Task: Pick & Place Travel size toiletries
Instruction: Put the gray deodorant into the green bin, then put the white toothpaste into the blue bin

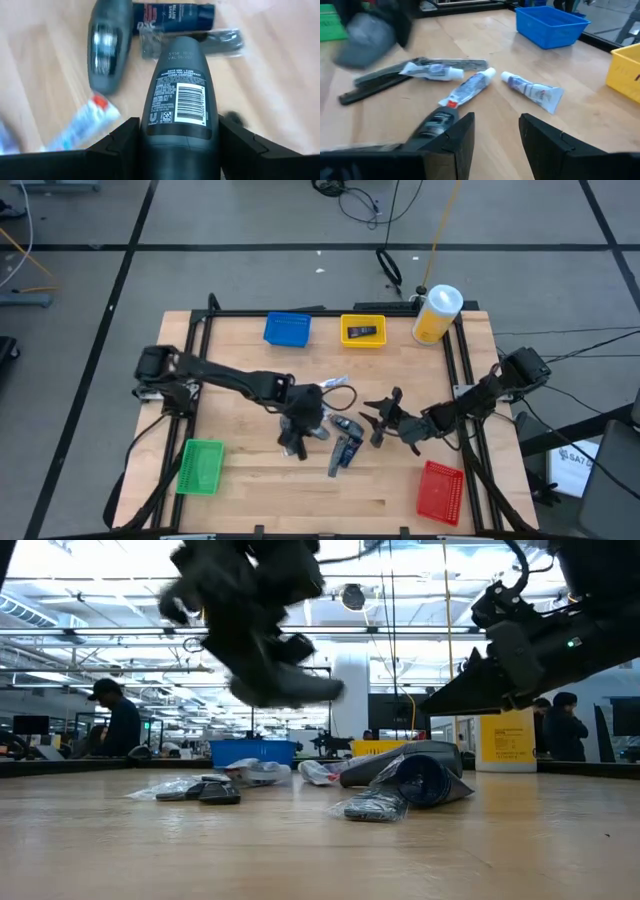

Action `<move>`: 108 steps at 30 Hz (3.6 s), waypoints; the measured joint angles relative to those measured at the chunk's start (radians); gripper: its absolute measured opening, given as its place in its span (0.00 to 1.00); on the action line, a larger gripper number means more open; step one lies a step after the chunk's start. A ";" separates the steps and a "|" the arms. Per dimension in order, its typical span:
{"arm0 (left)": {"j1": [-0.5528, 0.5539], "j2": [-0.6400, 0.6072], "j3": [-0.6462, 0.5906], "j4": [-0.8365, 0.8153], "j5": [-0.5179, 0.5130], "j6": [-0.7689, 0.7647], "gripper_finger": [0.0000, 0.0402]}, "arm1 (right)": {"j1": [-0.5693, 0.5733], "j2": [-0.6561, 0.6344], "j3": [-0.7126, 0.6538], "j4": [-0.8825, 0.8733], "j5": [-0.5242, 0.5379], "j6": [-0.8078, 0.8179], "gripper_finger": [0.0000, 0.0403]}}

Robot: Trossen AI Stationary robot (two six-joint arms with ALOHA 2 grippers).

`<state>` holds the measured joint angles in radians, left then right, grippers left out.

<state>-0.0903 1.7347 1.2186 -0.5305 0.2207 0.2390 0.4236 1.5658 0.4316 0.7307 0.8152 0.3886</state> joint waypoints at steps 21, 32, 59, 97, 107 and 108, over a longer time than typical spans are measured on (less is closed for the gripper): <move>-0.723 -0.194 0.002 -0.790 0.173 -1.843 0.51 | -0.149 0.000 0.000 0.265 -0.007 -0.370 0.36; -0.816 -0.192 -0.196 -0.685 0.143 -2.197 0.53 | -0.156 0.000 0.000 0.282 -0.064 -0.348 0.36; -0.684 -0.333 -0.295 -0.705 0.107 -2.054 0.75 | -0.153 0.000 0.000 0.286 -0.114 -0.325 0.36; -0.033 -0.052 -0.439 0.461 -0.332 -0.626 0.68 | -0.028 0.000 0.000 0.108 -0.177 -0.134 0.36; -0.040 -0.017 -0.439 0.503 -0.391 -0.616 0.39 | -0.029 0.000 0.000 0.087 -0.155 -0.135 0.36; -0.040 -0.017 -0.439 0.505 -0.394 -0.606 0.36 | -0.029 0.000 0.000 0.087 -0.155 -0.135 0.36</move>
<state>-0.1307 1.7176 0.7799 -0.0257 -0.1731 -0.3666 0.3946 1.5658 0.4318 0.8173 0.6605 0.2535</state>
